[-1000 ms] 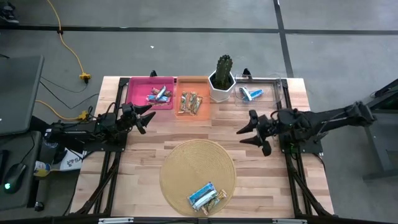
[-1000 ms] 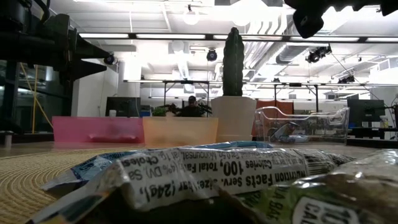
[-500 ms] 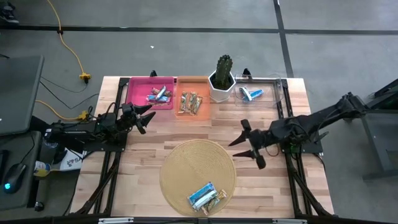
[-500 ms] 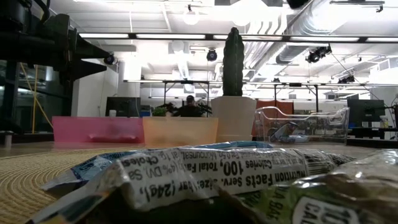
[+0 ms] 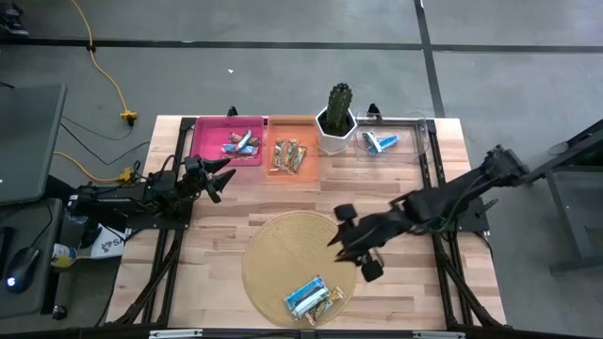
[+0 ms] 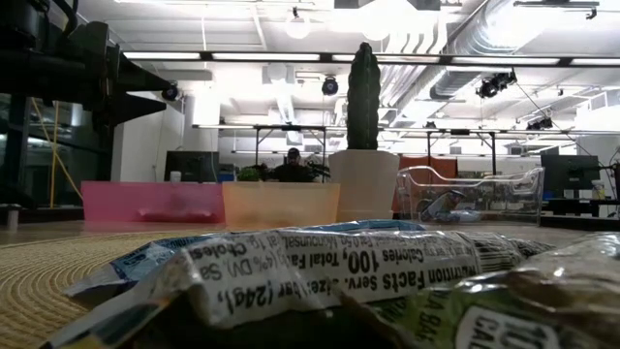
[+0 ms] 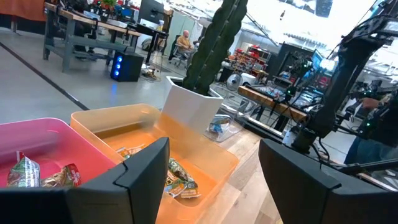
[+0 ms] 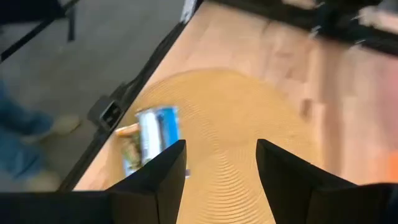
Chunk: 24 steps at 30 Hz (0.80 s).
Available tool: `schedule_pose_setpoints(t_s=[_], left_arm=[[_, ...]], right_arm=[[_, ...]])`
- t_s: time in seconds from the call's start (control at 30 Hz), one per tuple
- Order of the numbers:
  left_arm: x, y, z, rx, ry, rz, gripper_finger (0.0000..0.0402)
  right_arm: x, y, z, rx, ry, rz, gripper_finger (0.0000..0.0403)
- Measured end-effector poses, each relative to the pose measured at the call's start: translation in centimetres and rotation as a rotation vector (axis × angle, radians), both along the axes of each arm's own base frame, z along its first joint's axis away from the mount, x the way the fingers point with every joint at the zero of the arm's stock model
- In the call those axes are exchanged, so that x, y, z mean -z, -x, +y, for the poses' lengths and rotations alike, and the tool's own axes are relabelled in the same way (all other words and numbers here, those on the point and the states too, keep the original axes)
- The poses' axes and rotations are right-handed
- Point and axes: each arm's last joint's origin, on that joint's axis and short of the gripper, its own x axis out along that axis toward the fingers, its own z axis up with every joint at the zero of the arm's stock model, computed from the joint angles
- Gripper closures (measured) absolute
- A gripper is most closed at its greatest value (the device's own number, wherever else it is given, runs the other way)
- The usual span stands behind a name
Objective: Pick and place Granola Bars by type
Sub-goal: Put the blue granola bar into the transparent bin
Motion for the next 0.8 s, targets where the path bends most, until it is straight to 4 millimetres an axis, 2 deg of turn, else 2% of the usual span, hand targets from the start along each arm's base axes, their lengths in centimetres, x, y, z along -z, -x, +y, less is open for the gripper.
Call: schedule_pose_setpoints(t_s=[0.1,0.4,0.8], left_arm=[[0.0,0.0,0.0,0.000,0.000,0.000,0.0156],[0.0,0.0,0.0,0.000,0.000,0.000,0.0156],[0.0,0.0,0.0,0.000,0.000,0.000,0.0156]], right_arm=[[0.9,-1.5,1.1,-0.040,0.008,0.086,0.0224],[6.2,-5.6,3.8,-0.132,-0.002,0.327,0.0224],[12.5,-8.7,5.3,-0.147,0.023,0.440,0.0224]])
